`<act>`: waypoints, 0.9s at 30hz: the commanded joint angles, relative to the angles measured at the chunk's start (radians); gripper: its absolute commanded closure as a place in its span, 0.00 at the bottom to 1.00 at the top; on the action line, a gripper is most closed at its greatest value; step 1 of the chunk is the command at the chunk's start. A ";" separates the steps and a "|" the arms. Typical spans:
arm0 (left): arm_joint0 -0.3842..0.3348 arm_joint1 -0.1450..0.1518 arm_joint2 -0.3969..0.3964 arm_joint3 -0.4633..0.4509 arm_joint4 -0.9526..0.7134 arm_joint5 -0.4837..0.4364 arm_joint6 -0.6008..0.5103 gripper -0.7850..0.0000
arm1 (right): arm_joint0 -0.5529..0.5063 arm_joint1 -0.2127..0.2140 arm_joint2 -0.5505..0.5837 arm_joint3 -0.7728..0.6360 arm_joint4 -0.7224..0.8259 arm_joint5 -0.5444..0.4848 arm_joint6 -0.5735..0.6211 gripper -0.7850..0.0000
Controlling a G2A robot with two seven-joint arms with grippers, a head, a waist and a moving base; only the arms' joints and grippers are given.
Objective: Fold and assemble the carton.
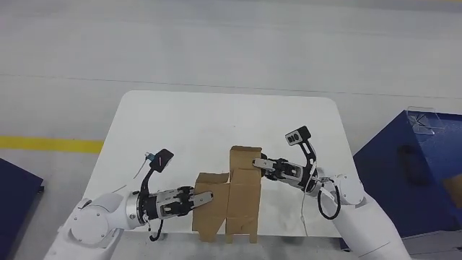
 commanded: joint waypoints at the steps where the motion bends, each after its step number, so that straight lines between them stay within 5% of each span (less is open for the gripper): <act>1: 0.000 0.001 -0.006 0.009 0.006 0.001 0.025 0.00 | 0.002 -0.001 0.001 -0.018 -0.013 -0.005 -0.007 1.00; 8: -0.030 0.010 -0.076 0.096 -0.048 0.119 0.105 0.00 | 0.025 0.017 0.150 -0.064 -0.279 -0.149 -0.133 1.00; 15: -0.100 0.023 -0.167 0.247 -0.063 0.377 0.195 0.00 | 0.024 0.027 0.215 -0.112 -0.368 -0.178 -0.151 1.00; 23: -0.100 0.023 -0.167 0.247 -0.063 0.377 0.195 0.00 | 0.024 0.027 0.215 -0.112 -0.368 -0.178 -0.151 1.00; 27: -0.044 0.027 -0.204 0.113 0.144 0.233 0.359 0.00 | -0.003 0.022 0.197 -0.162 -0.393 -0.172 -0.210 1.00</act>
